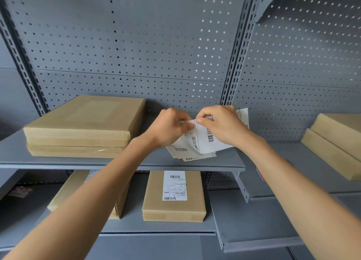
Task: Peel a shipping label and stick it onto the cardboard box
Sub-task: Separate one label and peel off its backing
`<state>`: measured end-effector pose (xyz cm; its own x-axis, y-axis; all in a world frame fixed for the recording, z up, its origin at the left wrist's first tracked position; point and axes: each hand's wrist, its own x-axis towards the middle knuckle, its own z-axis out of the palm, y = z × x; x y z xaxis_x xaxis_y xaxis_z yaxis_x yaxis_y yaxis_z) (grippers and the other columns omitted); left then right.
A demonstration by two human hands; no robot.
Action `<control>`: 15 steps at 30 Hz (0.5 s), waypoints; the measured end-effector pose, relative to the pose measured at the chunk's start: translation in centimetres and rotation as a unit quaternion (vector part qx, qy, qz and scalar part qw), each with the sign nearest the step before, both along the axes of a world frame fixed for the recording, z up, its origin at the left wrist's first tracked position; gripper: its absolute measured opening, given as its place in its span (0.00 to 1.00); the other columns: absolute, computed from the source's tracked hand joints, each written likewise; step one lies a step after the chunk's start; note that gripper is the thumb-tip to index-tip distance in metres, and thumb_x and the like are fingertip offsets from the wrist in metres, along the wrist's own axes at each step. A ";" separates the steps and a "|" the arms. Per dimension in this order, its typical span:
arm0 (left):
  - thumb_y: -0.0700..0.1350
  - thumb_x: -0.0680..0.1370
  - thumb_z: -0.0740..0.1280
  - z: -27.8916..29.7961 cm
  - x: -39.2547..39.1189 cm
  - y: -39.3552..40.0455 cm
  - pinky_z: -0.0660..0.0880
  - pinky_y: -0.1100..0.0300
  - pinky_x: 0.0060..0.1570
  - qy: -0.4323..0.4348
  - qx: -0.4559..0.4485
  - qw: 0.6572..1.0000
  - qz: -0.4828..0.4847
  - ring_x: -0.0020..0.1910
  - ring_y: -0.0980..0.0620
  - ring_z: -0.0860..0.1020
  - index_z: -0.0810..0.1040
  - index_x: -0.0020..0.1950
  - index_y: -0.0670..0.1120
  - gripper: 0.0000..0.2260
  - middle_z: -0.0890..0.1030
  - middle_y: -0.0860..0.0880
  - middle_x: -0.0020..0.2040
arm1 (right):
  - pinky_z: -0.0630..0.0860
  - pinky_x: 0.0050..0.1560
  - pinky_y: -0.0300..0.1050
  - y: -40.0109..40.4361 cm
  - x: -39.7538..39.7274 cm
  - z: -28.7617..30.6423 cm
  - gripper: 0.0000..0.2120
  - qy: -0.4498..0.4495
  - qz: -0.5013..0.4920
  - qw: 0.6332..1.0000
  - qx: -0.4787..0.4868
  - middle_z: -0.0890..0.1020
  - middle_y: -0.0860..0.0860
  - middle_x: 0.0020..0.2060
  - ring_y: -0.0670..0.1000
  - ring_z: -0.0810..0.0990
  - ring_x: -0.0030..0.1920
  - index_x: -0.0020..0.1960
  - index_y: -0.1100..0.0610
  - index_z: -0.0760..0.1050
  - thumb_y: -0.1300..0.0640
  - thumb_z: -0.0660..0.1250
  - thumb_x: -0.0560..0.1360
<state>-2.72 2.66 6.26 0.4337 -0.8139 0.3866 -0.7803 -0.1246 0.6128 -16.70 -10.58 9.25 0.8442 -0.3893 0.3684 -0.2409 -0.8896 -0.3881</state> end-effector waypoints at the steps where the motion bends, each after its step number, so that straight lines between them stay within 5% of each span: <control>1: 0.46 0.79 0.71 -0.1 0.1 0.1 0.73 0.61 0.39 0.014 -0.005 1.000 -0.002 0.37 0.58 0.80 0.84 0.42 0.51 0.06 0.86 0.53 0.39 | 0.55 0.53 0.41 -0.1 0.0 -0.1 0.10 -0.005 0.003 1.000 0.004 0.85 0.45 0.48 0.49 0.70 0.53 0.48 0.50 0.84 0.52 0.65 0.81; 5: 0.44 0.78 0.72 -0.3 0.4 0.0 0.77 0.60 0.44 0.050 -0.032 0.998 -0.014 0.38 0.58 0.83 0.86 0.42 0.53 0.06 0.87 0.55 0.38 | 0.65 0.67 0.52 -0.1 0.2 -0.4 0.08 -0.030 0.014 0.999 0.032 0.86 0.43 0.46 0.50 0.77 0.57 0.44 0.46 0.82 0.52 0.66 0.80; 8: 0.42 0.77 0.73 -0.4 0.5 -0.1 0.82 0.54 0.49 0.077 -0.051 0.995 -0.028 0.40 0.55 0.85 0.86 0.42 0.53 0.07 0.88 0.53 0.39 | 0.70 0.66 0.60 -0.2 0.2 -0.7 0.09 -0.048 0.022 0.997 0.055 0.84 0.38 0.43 0.51 0.80 0.57 0.40 0.41 0.79 0.51 0.68 0.78; 15: 0.43 0.78 0.72 -0.4 0.6 -0.1 0.83 0.50 0.51 0.113 -0.063 0.990 -0.049 0.40 0.53 0.85 0.88 0.46 0.48 0.05 0.88 0.50 0.40 | 0.76 0.62 0.50 -0.2 -0.1 -0.4 0.05 -0.066 0.055 0.991 0.101 0.86 0.42 0.45 0.41 0.83 0.51 0.46 0.52 0.84 0.55 0.69 0.78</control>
